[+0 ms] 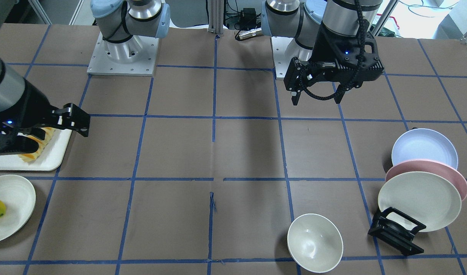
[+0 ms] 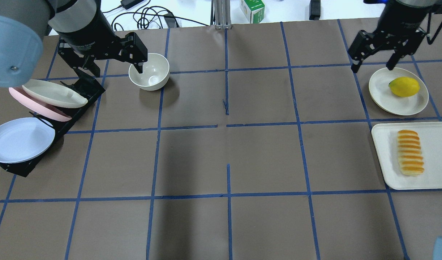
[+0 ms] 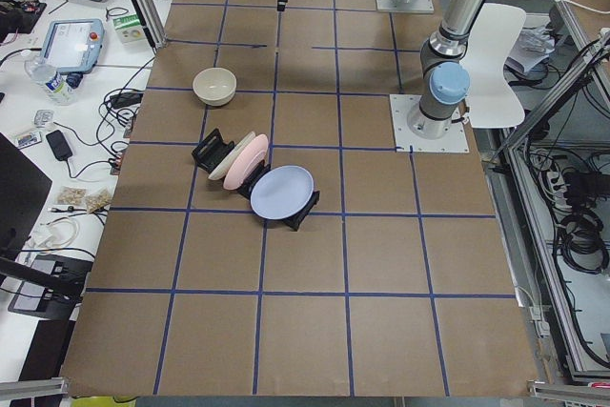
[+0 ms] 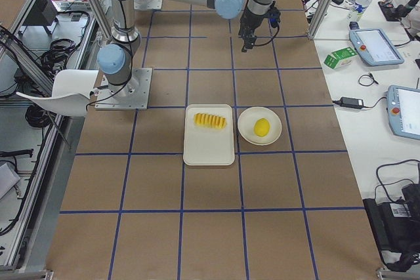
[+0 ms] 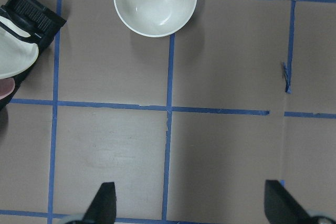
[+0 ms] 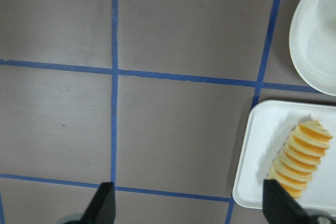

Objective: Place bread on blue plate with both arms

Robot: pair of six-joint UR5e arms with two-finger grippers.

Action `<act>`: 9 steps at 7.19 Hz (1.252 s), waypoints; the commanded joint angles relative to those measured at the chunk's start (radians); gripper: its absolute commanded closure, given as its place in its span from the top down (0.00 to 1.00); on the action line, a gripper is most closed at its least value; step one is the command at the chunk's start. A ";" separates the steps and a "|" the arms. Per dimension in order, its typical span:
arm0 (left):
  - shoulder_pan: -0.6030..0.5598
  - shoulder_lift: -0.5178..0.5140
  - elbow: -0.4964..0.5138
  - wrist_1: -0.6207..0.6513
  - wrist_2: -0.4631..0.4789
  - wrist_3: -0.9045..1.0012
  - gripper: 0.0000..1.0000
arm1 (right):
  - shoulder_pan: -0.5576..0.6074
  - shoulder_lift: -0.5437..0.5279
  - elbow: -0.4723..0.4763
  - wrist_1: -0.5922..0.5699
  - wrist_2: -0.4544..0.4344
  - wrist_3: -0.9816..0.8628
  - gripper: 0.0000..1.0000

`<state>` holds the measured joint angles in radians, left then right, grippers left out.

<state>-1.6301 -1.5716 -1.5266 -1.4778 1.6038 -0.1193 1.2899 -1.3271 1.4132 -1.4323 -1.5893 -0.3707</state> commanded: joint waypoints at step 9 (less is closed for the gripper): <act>0.016 0.007 -0.015 0.005 0.001 0.051 1.00 | -0.360 0.028 0.610 -0.679 -0.070 -0.159 1.00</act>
<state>-1.6242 -1.5666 -1.5397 -1.4761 1.6001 -0.1052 0.9372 -1.3186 2.0094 -2.0579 -1.6593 -0.5278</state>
